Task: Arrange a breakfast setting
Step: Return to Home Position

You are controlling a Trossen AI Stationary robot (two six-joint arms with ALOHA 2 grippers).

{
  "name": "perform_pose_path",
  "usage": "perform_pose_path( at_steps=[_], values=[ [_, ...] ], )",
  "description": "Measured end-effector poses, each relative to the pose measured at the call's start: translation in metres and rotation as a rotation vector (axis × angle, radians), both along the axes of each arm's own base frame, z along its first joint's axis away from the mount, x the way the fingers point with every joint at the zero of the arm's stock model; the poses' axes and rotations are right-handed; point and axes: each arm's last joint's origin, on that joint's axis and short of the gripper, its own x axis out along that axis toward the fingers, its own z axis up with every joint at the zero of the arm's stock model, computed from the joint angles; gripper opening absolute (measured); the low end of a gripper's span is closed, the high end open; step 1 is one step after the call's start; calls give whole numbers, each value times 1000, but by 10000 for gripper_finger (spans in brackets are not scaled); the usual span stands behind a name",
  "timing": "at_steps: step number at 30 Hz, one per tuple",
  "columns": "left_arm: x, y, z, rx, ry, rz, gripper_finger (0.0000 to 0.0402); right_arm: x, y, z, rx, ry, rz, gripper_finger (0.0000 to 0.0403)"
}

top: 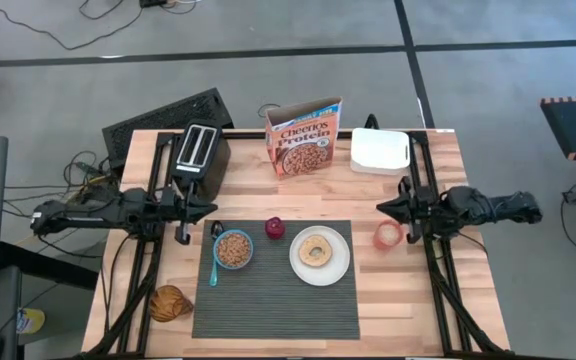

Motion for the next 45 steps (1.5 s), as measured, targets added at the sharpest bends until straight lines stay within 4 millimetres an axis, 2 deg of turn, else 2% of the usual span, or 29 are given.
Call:
perform_pose_path(
  at_steps=[7,14,22,45],
  values=[
    [-6,0,-12,-16,1,-1,0,5,-3,-14,-25,33,-16,48],
    [-8,0,-17,-45,49,4,0,12,-5,-34,46,-8,-37,48],
    [-8,3,-25,-86,123,101,0,12,-5,-38,54,28,-38,48],
    [-7,2,-26,-78,137,62,0,13,-5,-40,85,48,-37,48]
  ],
)
